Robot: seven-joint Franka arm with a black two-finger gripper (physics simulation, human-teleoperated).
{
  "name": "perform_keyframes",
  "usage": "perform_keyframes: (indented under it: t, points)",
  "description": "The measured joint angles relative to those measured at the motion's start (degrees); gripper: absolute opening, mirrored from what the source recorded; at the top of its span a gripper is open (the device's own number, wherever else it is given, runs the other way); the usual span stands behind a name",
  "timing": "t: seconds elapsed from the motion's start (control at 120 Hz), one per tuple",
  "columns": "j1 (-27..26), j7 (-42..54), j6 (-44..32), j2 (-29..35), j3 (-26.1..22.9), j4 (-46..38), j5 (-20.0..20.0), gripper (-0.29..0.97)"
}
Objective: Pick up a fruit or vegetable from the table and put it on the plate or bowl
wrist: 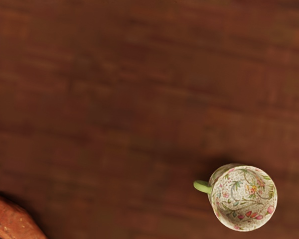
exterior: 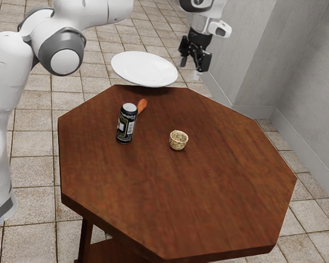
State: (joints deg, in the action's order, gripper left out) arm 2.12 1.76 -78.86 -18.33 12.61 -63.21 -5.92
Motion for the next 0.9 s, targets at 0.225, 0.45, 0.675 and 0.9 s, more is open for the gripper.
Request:
perform_keyframes:
  t: [0.225,0.45,0.675,0.9]
  points:
    - [0.12,-0.56,-1.79,-0.02,0.12,0.00,-0.27,0.68]
    - [0.01,-8.00,-2.09,1.37,-1.98,0.57,-0.69,0.68]
    - [0.57,-25.51,-5.94,0.85,2.59,0.62,0.39,0.68]
    - [0.77,-42.19,-11.18,-2.15,5.71,0.28,0.53,0.68]
